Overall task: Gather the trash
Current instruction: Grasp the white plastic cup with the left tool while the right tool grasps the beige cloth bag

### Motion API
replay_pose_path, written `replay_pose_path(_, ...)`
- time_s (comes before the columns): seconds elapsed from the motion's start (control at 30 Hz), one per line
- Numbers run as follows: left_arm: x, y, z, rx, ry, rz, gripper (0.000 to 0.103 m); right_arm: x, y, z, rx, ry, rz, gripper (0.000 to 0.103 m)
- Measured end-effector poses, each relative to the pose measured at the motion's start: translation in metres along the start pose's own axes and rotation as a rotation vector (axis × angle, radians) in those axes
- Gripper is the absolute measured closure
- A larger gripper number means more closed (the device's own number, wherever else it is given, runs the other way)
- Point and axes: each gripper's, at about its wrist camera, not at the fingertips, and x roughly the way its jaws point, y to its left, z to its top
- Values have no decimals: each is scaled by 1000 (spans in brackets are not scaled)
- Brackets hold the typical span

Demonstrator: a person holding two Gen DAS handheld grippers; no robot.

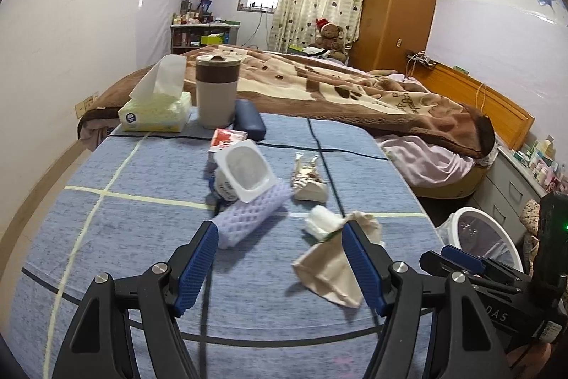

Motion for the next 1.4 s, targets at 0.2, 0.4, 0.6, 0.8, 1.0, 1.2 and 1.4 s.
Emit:
replay_pose_path(0.2, 12, 22, 6, -25, 9, 16, 31, 18, 20, 3, -16, 33, 69, 44)
replay_pose_path(0.4, 32, 34, 18, -37, 24, 9, 31, 40, 32, 6, -41, 70, 63, 44)
replay_pose_path(0.6, 58, 37, 30, -24, 54, 4, 31, 54, 36, 10, -50, 98, 55, 59)
replay_pose_path(0.8, 83, 35, 39, -7, 84, 14, 28, 63, 37, 13, -66, 115, 50, 79)
replay_pose_path(1.0, 103, 29, 48, -2, 103, 15, 26, 60, 33, 15, -65, 93, 57, 97)
replay_pose_path(1.2, 126, 24, 57, -28, 126, 61, 24, 57, 32, 16, -89, 78, 44, 97)
replay_pose_path(1.4, 143, 24, 61, -62, 139, 146, 24, 52, 25, 19, -79, 55, 37, 97)
